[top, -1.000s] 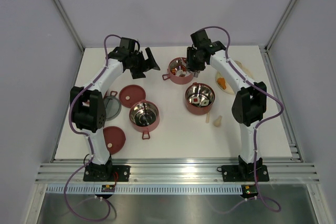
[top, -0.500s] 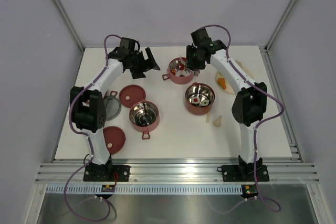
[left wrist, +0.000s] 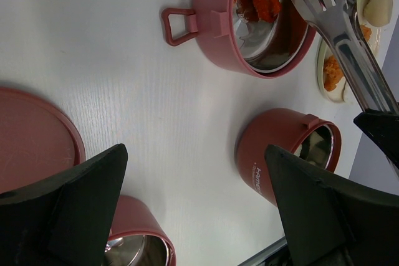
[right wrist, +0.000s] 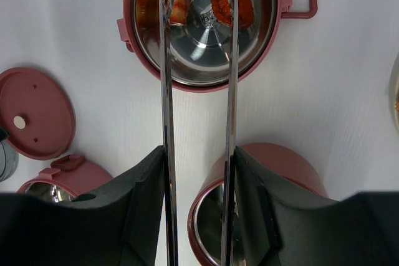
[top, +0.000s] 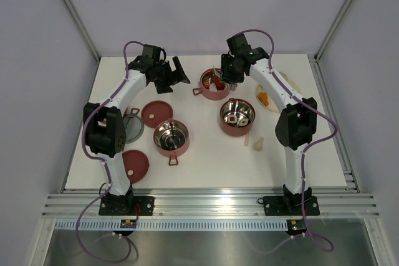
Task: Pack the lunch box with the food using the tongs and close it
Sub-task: Pick up the fake food from the plate.
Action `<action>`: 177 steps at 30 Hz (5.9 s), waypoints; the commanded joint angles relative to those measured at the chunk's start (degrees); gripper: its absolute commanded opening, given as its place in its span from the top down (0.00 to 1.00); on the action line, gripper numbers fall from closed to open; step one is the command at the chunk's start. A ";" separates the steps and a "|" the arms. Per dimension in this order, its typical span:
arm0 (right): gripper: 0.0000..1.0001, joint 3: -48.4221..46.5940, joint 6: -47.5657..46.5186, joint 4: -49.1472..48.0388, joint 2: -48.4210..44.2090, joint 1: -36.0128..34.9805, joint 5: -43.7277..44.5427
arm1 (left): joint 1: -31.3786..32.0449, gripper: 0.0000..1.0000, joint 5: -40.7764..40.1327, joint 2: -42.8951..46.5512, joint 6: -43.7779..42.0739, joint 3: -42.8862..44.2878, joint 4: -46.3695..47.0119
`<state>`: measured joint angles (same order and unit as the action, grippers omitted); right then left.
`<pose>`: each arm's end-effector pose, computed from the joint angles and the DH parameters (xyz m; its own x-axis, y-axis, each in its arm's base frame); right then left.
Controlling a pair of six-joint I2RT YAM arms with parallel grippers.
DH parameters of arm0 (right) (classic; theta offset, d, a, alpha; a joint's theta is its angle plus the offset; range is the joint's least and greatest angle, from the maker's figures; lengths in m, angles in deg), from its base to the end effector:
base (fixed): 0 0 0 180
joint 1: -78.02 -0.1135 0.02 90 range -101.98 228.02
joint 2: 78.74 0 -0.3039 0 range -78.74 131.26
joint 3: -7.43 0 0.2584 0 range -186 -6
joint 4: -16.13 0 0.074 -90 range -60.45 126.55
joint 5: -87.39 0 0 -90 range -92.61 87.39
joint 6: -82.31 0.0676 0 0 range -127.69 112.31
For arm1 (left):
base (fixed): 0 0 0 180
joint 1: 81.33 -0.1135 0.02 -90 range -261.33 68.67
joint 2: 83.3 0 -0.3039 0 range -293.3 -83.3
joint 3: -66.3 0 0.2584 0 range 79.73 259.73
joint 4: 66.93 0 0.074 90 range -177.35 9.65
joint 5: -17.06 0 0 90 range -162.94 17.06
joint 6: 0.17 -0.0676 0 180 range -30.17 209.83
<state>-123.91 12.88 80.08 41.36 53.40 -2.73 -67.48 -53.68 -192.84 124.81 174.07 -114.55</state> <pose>0.4651 0.2133 0.3141 -0.8239 0.0089 -0.5666 -0.1370 0.9671 0.2144 0.4506 -0.1341 0.2873 -0.8530 -0.3471 -0.3898 -0.0666 0.8131 -0.5783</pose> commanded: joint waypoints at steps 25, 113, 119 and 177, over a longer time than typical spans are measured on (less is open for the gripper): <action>0.55 22.70 0.43 -7.10 -24.98 17.67 4.69 | -0.31 0.04 0.69 1.96 -1.41 1.37 0.62; 0.45 28.96 -10.21 -6.84 -16.29 28.14 4.16 | -0.05 0.04 1.65 0.20 -1.14 0.84 0.97; 0.45 30.01 -10.21 -6.75 -17.35 28.14 4.08 | 0.04 0.04 1.65 0.20 -1.06 0.49 1.24; 0.67 32.12 -8.71 -2.89 -28.76 28.58 2.32 | 0.30 0.04 1.74 0.81 -1.14 -0.21 1.59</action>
<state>-91.78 3.46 76.60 17.56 81.73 0.79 -67.46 -53.44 -192.86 124.18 174.07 -114.76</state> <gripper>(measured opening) 0.436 0.962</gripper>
